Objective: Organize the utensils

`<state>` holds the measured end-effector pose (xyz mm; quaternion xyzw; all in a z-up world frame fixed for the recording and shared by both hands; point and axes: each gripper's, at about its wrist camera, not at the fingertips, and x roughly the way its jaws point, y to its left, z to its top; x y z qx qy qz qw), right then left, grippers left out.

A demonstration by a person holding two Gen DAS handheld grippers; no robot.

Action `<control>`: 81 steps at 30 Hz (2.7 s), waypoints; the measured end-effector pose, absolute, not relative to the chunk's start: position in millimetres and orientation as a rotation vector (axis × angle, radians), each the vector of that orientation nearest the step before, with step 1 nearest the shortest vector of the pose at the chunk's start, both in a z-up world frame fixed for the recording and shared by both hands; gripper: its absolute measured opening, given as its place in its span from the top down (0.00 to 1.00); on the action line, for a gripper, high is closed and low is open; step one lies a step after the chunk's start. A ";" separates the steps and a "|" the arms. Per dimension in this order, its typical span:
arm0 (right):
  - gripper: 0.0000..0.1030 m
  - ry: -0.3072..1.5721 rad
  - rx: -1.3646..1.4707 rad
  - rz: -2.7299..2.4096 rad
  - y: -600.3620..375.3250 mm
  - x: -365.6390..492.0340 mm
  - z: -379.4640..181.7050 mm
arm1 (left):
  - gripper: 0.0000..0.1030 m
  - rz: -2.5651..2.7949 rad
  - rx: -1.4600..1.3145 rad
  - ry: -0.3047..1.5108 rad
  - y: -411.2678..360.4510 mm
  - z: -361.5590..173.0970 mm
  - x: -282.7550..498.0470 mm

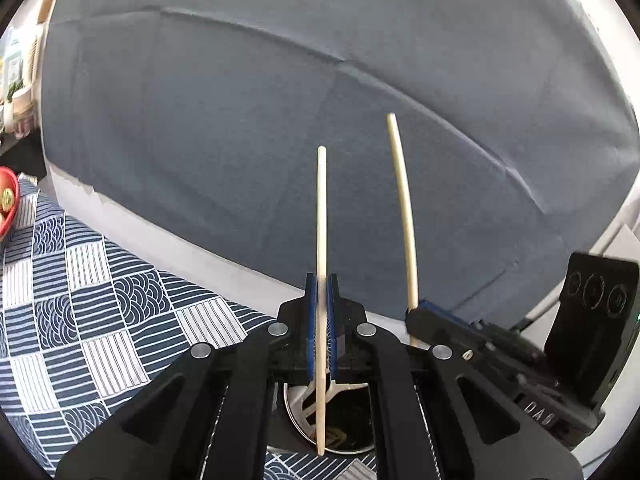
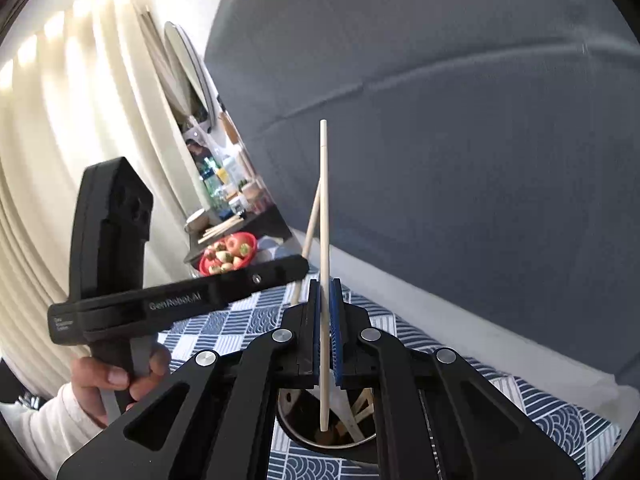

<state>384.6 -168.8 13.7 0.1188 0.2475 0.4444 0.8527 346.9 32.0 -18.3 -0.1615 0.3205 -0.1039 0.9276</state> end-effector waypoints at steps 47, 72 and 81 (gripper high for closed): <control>0.10 0.531 0.022 0.658 -184.0 289.9 23.9 | 0.06 -0.049 0.019 0.596 33.5 9.7 215.6; 0.08 0.546 -0.031 0.604 -252.9 152.0 29.5 | 0.06 0.131 -0.028 0.601 49.5 12.3 65.2; 0.08 0.663 -0.024 0.604 -262.0 107.2 10.3 | 0.06 0.171 -0.013 0.649 31.1 8.4 14.4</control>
